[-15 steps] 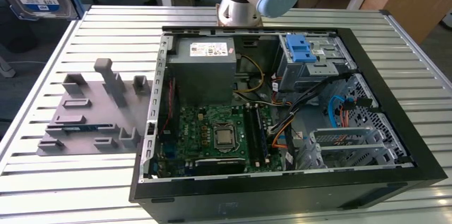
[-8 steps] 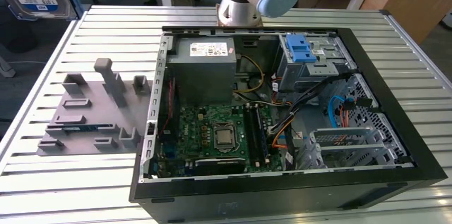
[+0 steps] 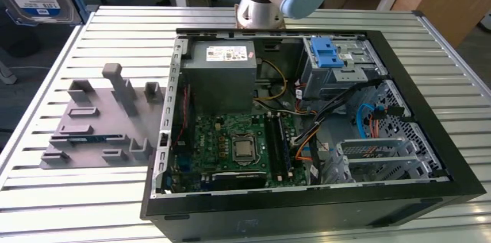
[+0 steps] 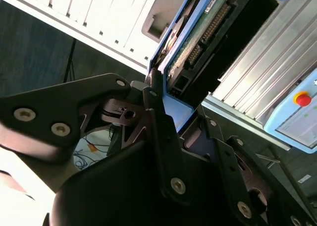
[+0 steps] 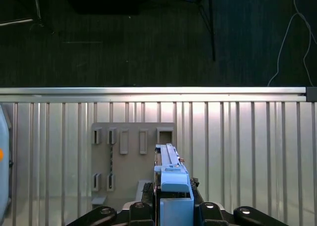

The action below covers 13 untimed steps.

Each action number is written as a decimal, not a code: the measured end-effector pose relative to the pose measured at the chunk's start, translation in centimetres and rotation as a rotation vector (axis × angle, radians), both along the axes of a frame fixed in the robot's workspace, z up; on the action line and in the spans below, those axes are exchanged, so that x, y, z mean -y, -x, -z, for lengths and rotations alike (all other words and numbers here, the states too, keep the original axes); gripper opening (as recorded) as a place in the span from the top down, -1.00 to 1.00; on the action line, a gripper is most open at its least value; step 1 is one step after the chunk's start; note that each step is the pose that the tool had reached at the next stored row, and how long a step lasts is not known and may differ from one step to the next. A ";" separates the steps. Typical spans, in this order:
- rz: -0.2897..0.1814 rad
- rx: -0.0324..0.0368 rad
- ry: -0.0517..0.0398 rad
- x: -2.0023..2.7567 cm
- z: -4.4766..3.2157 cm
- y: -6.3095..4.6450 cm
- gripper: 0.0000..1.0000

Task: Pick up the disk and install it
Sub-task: 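Pick up the disk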

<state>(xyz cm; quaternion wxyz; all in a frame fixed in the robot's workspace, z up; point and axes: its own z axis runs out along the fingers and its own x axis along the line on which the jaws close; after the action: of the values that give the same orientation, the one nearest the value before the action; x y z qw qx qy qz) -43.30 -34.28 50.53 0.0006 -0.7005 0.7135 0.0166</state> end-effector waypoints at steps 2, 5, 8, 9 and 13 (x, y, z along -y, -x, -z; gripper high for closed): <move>0.000 0.0000 0.0000 0.22 0.00 0.0 0.27; 0.000 -0.0001 0.0000 0.32 -0.07 0.0 0.27; 0.000 0.0000 0.0000 0.33 -0.46 0.0 0.27; 0.000 -0.0001 0.0000 0.33 -0.56 0.0 0.27; 0.000 0.0000 -0.0005 0.78 -0.60 0.0 0.27</move>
<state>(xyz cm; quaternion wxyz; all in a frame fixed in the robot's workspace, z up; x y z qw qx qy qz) -43.30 -35.06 51.13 0.0008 -0.7005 0.7134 0.0168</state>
